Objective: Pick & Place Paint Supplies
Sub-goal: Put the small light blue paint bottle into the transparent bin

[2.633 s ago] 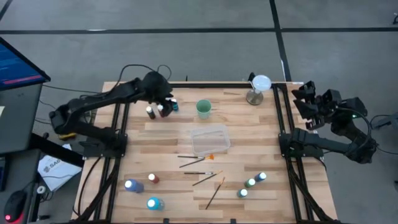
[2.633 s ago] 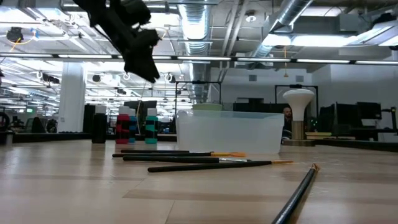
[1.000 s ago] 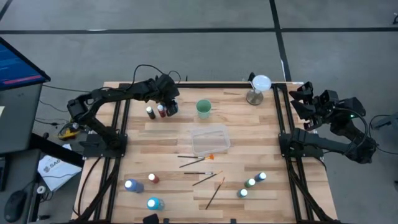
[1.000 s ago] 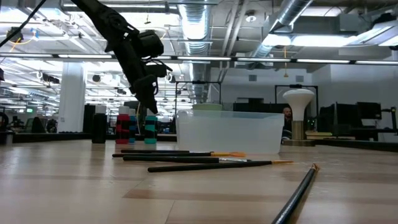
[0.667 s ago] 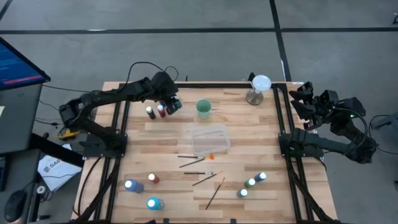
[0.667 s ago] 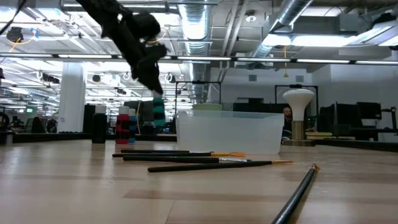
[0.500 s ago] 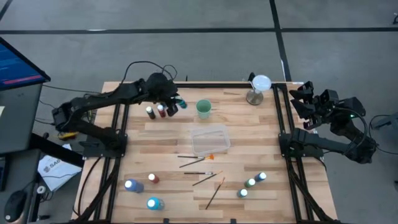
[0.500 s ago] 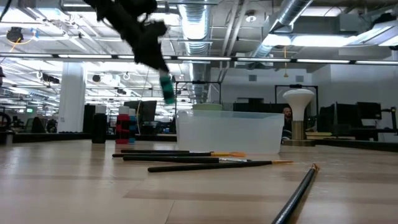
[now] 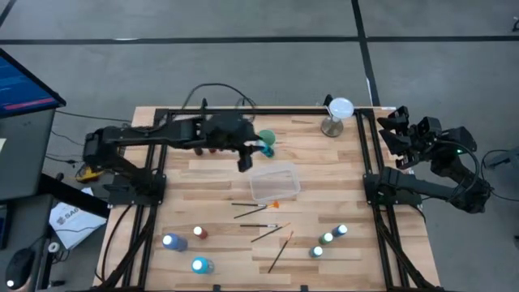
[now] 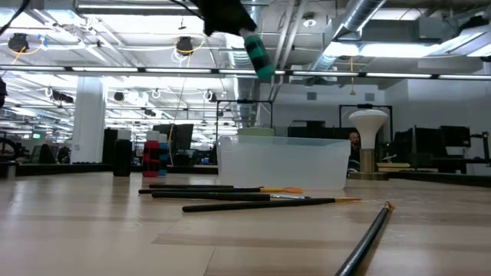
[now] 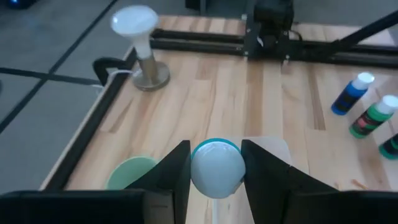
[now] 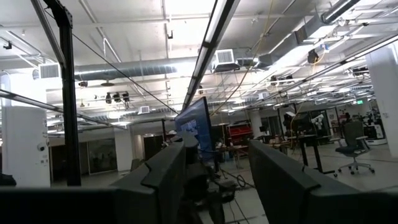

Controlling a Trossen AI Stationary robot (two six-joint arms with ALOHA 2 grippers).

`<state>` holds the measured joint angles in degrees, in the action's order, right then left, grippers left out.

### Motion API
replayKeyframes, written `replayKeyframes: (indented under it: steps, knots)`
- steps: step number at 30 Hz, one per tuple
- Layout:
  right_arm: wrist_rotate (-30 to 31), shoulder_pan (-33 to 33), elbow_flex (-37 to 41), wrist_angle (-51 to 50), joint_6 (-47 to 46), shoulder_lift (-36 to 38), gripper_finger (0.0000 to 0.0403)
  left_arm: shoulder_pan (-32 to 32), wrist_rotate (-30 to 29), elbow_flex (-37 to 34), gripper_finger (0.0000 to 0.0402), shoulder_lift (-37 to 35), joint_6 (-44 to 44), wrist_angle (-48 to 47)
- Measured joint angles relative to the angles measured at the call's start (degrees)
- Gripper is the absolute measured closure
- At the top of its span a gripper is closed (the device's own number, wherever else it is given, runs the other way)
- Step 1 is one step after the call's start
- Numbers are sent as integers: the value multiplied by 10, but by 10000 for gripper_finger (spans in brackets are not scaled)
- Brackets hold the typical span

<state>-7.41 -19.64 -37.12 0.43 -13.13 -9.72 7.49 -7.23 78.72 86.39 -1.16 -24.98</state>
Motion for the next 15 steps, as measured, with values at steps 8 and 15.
replayKeyframes:
  steps: [8,15]
  knots:
    - [0,0,0,0,-19,0,230,-8,23,60,291,132,1,0]
    - [0,0,0,0,-19,0,230,-25,26,92,291,209,1,3]
